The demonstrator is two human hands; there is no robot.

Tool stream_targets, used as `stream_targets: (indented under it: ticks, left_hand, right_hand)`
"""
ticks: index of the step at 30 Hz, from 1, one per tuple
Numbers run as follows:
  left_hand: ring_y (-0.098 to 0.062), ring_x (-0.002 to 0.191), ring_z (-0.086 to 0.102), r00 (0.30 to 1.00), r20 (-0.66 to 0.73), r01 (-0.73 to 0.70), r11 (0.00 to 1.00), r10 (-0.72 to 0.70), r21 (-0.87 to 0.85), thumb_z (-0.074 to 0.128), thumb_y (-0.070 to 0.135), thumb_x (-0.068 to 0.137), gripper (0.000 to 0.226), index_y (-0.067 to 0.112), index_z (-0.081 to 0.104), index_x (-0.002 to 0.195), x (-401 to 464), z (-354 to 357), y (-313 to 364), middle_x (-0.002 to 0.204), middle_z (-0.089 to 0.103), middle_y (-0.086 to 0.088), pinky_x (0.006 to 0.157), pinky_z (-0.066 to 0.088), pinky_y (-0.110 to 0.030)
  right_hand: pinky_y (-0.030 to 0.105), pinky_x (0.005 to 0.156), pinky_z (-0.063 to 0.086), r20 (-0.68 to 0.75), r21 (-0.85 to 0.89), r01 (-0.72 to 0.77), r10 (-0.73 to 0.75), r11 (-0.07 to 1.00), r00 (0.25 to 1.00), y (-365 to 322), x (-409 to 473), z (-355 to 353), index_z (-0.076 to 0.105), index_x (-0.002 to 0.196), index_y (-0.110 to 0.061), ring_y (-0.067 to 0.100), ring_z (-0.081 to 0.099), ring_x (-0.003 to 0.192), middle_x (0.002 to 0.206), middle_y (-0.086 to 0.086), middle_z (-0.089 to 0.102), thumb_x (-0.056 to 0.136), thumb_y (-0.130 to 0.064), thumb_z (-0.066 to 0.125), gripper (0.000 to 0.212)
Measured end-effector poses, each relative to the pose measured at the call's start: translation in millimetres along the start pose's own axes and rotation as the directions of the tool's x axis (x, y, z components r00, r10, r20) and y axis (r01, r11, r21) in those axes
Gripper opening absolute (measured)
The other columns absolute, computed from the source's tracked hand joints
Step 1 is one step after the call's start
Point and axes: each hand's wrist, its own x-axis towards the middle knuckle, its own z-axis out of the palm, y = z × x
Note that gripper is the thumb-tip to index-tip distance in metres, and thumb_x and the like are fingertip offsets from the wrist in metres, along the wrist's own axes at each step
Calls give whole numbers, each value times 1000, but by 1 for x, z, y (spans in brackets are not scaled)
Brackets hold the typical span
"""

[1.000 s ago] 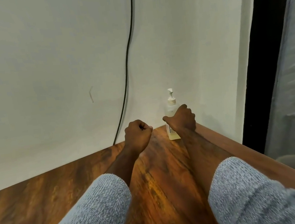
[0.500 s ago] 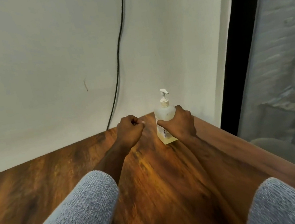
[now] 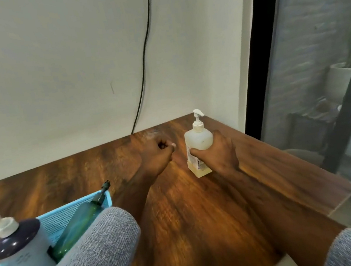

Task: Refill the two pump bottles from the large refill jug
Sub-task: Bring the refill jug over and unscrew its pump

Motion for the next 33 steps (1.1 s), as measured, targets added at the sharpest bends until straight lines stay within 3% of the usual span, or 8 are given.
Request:
stream_targets:
  ticks: [10, 14, 16, 18, 21, 23, 29, 33]
  left_hand:
    - [-21, 74, 65, 999, 27, 18, 999, -17, -43, 64, 14, 95, 9, 5, 62, 97, -73, 4, 7, 82, 62, -4, 45, 43, -10]
    - [-24, 83, 68, 999, 31, -19, 1000, 19, -7, 68, 14, 91, 8, 10, 64, 96, -81, 4, 8, 87, 65, -4, 63, 56, -24]
    - [-21, 89, 65, 997, 68, -26, 999, 24, 19, 71, 14, 87, 17, 13, 62, 102, -85, 5, 5, 94, 65, -2, 73, 58, -28]
    - [-13, 92, 62, 991, 128, -27, 999, 23, 33, 75, 14, 85, 31, 16, 59, 112, -91, 10, 2, 103, 63, 1, 72, 54, -20]
    - [-2, 99, 56, 968, 252, 30, 998, -14, -60, 78, 16, 82, 55, 29, 48, 127, -102, 20, -4, 116, 57, 14, 68, 48, -9]
    - [-1, 111, 52, 957, 289, 39, 992, -2, -122, 84, 23, 76, 72, 37, 43, 133, -104, 27, -16, 124, 52, 19, 78, 45, -12]
    - [-9, 119, 60, 969, 243, 22, 963, 46, -269, 96, 34, 58, 88, 32, 48, 132, -94, 36, -47, 129, 61, 11, 98, 55, -32]
    - [-3, 114, 61, 973, 219, -15, 964, 75, -266, 97, 35, 56, 86, 36, 50, 129, -91, 42, -45, 125, 62, 17, 93, 55, -26]
  right_hand:
    - [30, 84, 52, 1, -55, -37, 37, 998, 999, -26, -81, -39, 53, 131, -19, 10, 59, 102, 125, -1, 64, 67, -55, 86, 81]
    - [33, 84, 56, -4, -56, -52, 52, 997, 999, -32, -95, -48, 53, 130, -18, 16, 63, 107, 124, 0, 64, 67, -56, 85, 80]
    - [35, 86, 57, -4, -59, -61, 61, 996, 998, -34, -97, -51, 53, 131, -18, 17, 63, 109, 125, 0, 63, 68, -56, 85, 80]
    - [37, 87, 57, 0, -53, -59, 59, 997, 998, -34, -97, -52, 55, 129, -18, 17, 63, 108, 124, -1, 64, 66, -59, 85, 81]
    - [37, 85, 57, 14, -37, -58, 58, 998, 998, -32, -96, -52, 55, 128, -21, 16, 63, 106, 120, -4, 65, 62, -66, 83, 84]
    - [34, 84, 55, 39, -29, -79, 80, 996, 996, -31, -96, -54, 54, 129, -23, 12, 59, 104, 117, -10, 61, 62, -72, 80, 86]
    - [30, 83, 59, -65, 316, -18, 41, 949, 997, -38, -80, -50, 62, 122, -31, 5, 64, 102, 116, -15, 67, 75, -62, 75, 58]
    - [27, 82, 59, -77, 443, -20, 60, 896, 995, -50, -62, -37, 70, 118, -23, 3, 68, 95, 109, -10, 72, 81, -44, 81, 44]
